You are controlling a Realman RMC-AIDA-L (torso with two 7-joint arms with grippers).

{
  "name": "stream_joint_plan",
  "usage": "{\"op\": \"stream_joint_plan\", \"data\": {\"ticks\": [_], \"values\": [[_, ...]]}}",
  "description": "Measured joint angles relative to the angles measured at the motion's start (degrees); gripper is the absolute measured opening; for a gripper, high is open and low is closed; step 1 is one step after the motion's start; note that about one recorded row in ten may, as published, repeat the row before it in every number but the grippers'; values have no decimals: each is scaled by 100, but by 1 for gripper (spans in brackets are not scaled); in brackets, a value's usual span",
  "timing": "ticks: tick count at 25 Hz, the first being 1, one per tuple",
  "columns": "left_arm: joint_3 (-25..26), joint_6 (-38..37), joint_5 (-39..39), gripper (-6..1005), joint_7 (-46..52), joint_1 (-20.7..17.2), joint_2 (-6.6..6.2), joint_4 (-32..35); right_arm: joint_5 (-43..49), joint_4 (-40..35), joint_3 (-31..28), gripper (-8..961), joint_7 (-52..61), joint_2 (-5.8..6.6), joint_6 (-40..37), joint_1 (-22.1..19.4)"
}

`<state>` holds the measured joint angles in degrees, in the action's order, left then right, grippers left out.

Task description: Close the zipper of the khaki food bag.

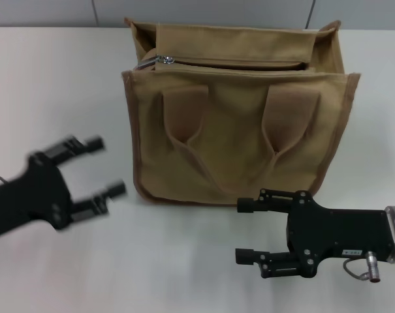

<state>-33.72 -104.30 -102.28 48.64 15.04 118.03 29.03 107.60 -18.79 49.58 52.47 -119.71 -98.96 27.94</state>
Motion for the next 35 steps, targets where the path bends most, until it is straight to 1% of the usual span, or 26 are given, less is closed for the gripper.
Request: {"op": "stream_joint_plan", "data": {"ticks": [3,4,5,6,7,8,9,14,16,22,25,28,29,30,35], "values": [[843,59,3,832,-10,-22,38,-110,-97,214,-7,779,-267,0,9,30],[1231,175,5,832,-19,-5,40,-223,-132,268,-9,779,-348,0,9,37],[1231,175,5,832,-19,-5,40,-223,-172,326,-7,779,-417,0,9,44],[1426,330,7,832,-24,26,38,-287,-206,376,-3,779,-480,0,9,51],[1426,330,7,832,-24,26,38,-287,-213,408,-6,779,-511,0,9,52],[1494,520,-1,832,-24,80,38,-316,-215,431,-12,779,-528,1,9,57],[1333,776,-32,832,-19,211,41,-347,-216,447,-18,779,-535,1,9,63],[833,980,-30,831,-29,546,62,-506,-216,532,-27,779,-537,0,10,72],[783,1080,-13,831,-32,696,68,-616,-215,578,-28,779,-553,-3,10,71],[843,1728,16,831,-37,1130,87,-954,-259,789,-27,779,-774,-8,9,69],[862,1782,177,830,-73,1215,90,-1126,-272,838,-27,779,-831,-9,18,72],[867,1740,729,830,-395,1177,103,-1400,-305,865,-27,779,-833,-9,73,72],[867,1740,729,830,-395,1177,103,-1400,-322,879,-27,779,-834,-9,91,72],[869,1622,1142,830,-717,1108,104,-1646,-338,891,-27,779,-834,-9,112,72],[823,1514,1241,830,-753,1079,91,-1714,-346,910,-27,779,-838,-9,155,72]]}}
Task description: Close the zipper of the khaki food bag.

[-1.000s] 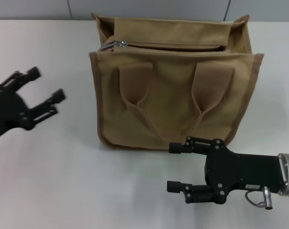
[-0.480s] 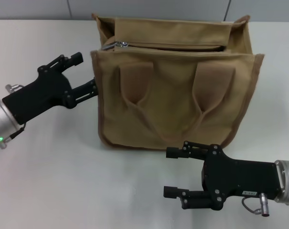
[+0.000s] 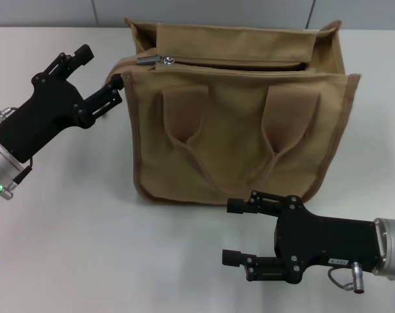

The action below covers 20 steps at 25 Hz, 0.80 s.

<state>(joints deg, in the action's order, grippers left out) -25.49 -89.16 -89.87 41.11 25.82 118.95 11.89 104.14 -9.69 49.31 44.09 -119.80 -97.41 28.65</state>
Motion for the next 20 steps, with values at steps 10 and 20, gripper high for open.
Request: {"op": "stream_joint_plan", "data": {"ticks": [10,20], "values": [[20,31,20,791,79,5,5,-98,-72,2,-9,779,-12,-7,25,26],[0,0,18,480,36,65,14,-96,-187,81,-9,780,-150,-9,65,21]]}}
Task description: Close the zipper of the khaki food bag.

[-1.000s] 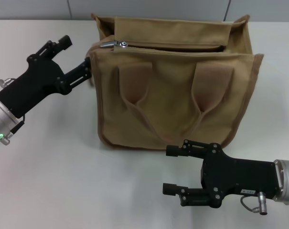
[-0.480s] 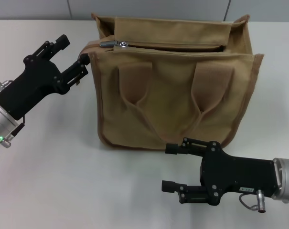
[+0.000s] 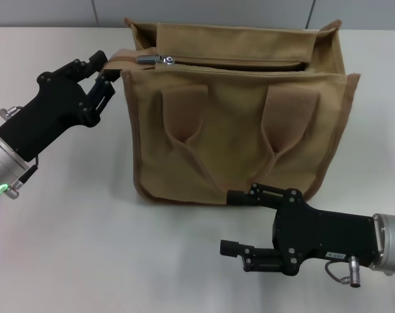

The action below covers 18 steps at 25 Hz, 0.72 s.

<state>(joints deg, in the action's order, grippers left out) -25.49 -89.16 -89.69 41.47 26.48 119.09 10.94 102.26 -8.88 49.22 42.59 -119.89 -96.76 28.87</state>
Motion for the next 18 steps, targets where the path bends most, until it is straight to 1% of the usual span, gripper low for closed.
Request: {"op": "stream_joint_plan", "data": {"ticks": [3,8,13,15,18], "values": [[0,-55,13,380,80,0,-1,1,-130,63,-1,780,-149,0,-73,-29],[1,-324,10,145,150,20,-4,-31,-709,460,-8,780,-1110,0,-381,-86],[3,-774,14,28,470,47,-10,-117,-1844,848,-9,780,-1527,0,-520,-114],[4,-848,16,29,539,58,-6,-119,-2199,971,-9,780,-1612,0,-528,-61],[4,-849,17,30,696,122,-5,-119,-2401,976,-62,780,-1714,1,-571,33]]}}
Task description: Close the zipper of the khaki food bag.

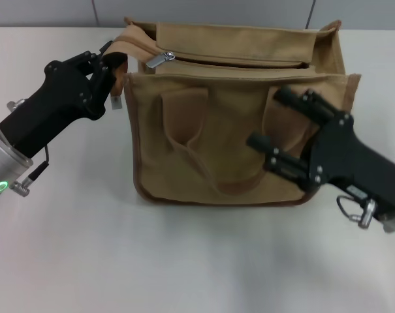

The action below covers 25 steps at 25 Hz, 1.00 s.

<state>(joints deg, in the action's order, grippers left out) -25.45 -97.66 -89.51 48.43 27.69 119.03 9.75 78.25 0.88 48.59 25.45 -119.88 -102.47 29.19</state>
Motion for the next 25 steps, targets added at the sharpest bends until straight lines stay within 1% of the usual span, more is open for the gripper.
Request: {"op": "stream_joint_plan", "data": {"ticks": [2,3,4,8,10,11,13,14,17,20,22,25], "values": [[-2,-11,0,31,108,50,2,0,-31,-10,-142,780,-86,0,-17,81],[-2,-48,-2,31,150,73,4,0,-47,-5,-303,780,-296,0,-8,183],[-3,-91,-3,31,179,91,6,0,-47,-5,-303,780,-296,0,-8,183],[-4,-404,-2,32,340,189,9,1,-54,115,-622,780,-899,0,13,352],[-4,-437,0,32,374,203,8,1,-55,229,-796,780,-828,0,-33,436],[-3,-461,0,32,403,216,7,1,-55,226,-842,780,-610,5,-62,469],[-3,-488,2,32,426,235,5,4,-38,83,-844,780,146,17,-69,517],[-3,-490,2,32,427,242,5,5,-29,-49,-832,780,708,22,-69,535],[-4,-469,-7,32,427,290,7,5,89,-553,-700,780,2736,34,-73,555],[-8,-456,-31,32,427,333,6,26,152,-952,-466,780,4471,35,-64,604],[-11,-455,-38,32,427,380,6,33,157,-994,-401,780,5189,30,-18,666],[-24,-461,-45,32,427,475,6,9,165,-888,-341,780,5805,6,64,816]]}}
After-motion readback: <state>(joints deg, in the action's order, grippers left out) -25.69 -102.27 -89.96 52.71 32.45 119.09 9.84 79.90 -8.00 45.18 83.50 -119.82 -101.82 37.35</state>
